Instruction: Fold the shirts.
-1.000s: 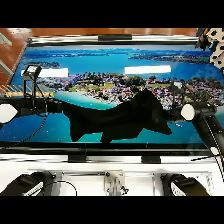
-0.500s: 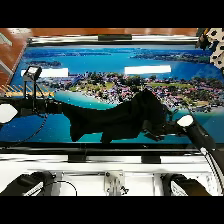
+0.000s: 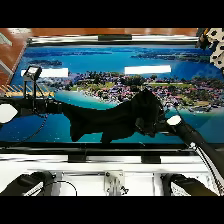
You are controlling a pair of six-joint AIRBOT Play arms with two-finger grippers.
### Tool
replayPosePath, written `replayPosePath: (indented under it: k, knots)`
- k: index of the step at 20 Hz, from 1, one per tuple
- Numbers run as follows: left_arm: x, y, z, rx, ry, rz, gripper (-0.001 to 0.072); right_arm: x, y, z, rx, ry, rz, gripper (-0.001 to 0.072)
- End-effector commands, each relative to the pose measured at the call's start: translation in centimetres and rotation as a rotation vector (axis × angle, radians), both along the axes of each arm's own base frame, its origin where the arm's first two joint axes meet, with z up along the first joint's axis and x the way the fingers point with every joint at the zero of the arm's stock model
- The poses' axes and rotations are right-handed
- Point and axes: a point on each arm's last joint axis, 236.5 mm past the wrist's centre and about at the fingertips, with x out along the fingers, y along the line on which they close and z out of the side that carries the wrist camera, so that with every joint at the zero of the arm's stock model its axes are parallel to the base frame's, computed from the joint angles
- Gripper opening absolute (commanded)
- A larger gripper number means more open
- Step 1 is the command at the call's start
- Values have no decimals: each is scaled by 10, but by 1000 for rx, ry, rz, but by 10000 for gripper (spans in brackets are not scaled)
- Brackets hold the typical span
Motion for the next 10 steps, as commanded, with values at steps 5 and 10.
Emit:
replayPosePath:
  k: [5,10]
  knots:
    - [26,20,119,62,-304,12,38,46,-7,206,-191,-651,350,60]
    - [-43,23,369,-161,-841,10,38,-18,-94,543,-476,-1481,-62,60]
